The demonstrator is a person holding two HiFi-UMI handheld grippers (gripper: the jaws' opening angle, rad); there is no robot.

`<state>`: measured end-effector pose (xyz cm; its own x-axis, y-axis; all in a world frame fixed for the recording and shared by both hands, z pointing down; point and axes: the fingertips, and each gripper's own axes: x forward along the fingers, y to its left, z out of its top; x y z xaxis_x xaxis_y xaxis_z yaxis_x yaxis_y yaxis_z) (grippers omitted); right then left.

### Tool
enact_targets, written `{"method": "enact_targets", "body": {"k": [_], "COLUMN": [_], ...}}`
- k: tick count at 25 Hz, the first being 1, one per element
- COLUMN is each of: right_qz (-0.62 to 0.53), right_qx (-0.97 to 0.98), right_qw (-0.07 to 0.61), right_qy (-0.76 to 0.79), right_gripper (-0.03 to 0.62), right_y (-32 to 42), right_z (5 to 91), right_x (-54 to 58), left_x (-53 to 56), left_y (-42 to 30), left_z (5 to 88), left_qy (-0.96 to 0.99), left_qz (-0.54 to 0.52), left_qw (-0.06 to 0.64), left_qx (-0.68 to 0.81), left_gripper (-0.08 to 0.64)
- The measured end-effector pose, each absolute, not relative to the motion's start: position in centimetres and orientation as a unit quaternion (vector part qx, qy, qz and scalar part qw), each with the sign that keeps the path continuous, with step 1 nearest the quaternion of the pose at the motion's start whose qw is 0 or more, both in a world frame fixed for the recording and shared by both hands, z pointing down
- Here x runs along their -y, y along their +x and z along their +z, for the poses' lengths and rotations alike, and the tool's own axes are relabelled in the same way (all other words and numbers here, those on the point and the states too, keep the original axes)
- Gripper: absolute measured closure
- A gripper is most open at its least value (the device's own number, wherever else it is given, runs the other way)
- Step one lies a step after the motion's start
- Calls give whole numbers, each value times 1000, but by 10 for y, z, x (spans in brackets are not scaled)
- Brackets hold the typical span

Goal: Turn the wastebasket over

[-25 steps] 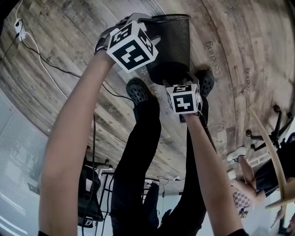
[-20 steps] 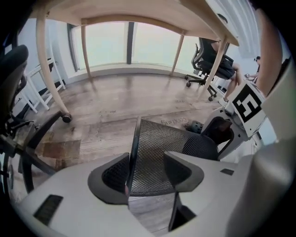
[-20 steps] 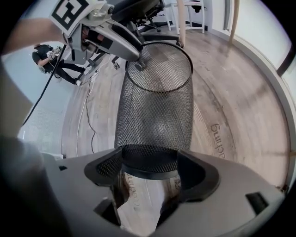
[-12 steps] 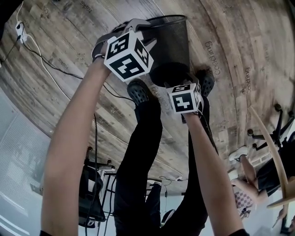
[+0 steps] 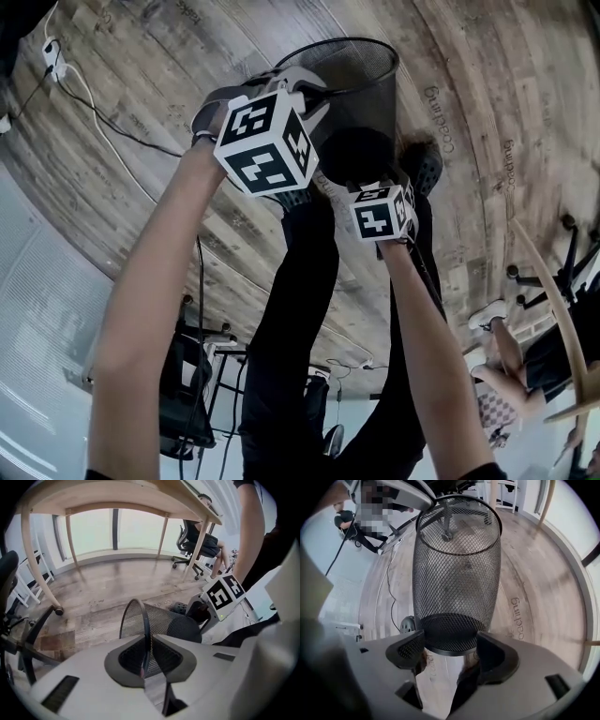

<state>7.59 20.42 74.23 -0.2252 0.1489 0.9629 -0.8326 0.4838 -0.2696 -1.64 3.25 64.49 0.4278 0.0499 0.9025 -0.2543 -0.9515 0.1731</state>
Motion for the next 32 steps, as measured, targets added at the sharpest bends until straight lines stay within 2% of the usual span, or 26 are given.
{"method": "enact_targets", "body": {"k": [2, 6, 20, 23, 27, 30, 32], "right_qz": [441, 449, 539, 549, 555, 551, 554], "right_qx": [657, 672, 693, 686, 661, 641, 633], "right_qw": [549, 514, 348, 355, 401, 432, 441], "right_qy": [269, 287, 328, 319, 305, 314, 314], "right_gripper": [248, 310, 345, 350, 357, 433, 460], "right_y": [80, 89, 120, 119, 121, 134, 139], "right_z": [737, 712, 592, 590, 609, 621, 626], "right_x": [-202, -183, -91, -93, -118, -138, -152], "left_x": [-44, -73, -175, -193, -209, -224, -236], "left_y": [-13, -6, 40, 55, 75, 86, 92], "left_z": [636, 622, 599, 597, 598, 598, 599], "left_qy": [837, 840, 833, 836, 842, 844, 845], "left_qz": [524, 518, 513, 496, 479, 475, 475], "left_qw": [148, 153, 202, 227, 242, 243, 241], "left_qx": [58, 50, 51, 58, 58, 46, 38], "left_gripper": [510, 514, 517, 517, 517, 517, 517]}}
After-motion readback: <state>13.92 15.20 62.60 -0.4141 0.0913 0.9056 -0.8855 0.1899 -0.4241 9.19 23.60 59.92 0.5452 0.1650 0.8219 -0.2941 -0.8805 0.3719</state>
